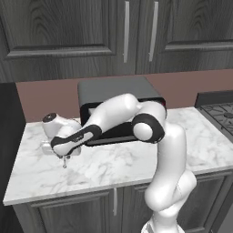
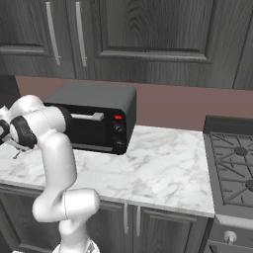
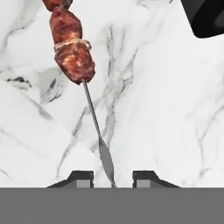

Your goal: Store the kebab skewer in the freezer for long-term storage. Close the freezer door after placing the cooked food.

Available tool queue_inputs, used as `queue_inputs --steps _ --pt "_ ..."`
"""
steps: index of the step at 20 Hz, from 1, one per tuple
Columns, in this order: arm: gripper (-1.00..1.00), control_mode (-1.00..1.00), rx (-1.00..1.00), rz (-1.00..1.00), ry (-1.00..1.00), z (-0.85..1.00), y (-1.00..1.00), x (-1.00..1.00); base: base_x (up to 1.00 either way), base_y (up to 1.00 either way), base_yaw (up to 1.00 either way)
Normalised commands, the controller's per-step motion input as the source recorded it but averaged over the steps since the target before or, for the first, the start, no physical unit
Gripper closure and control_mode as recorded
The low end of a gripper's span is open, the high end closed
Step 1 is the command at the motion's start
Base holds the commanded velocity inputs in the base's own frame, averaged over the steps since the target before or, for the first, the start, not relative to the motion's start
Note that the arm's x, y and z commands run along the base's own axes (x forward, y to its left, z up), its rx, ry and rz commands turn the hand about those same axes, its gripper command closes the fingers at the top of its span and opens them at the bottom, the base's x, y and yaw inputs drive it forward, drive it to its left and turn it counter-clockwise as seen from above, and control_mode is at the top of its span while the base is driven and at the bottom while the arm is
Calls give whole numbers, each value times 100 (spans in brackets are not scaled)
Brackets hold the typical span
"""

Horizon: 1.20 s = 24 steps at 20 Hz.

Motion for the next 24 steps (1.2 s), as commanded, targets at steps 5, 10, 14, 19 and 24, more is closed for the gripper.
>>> queue_inputs --steps 5,10,14,19,24 --pt "100 -100 0 0 -1 90 -19 -56 0 0 0" --pt "100 -100 5 0 -1 56 -40 -77 0 0 0" --pt "100 -100 4 0 -18 37 -56 -88 0 0 0" --pt "100 -100 5 0 -5 67 -85 -61 0 0 0" --pt "100 -100 5 0 1 90 -95 -35 0 0 0"
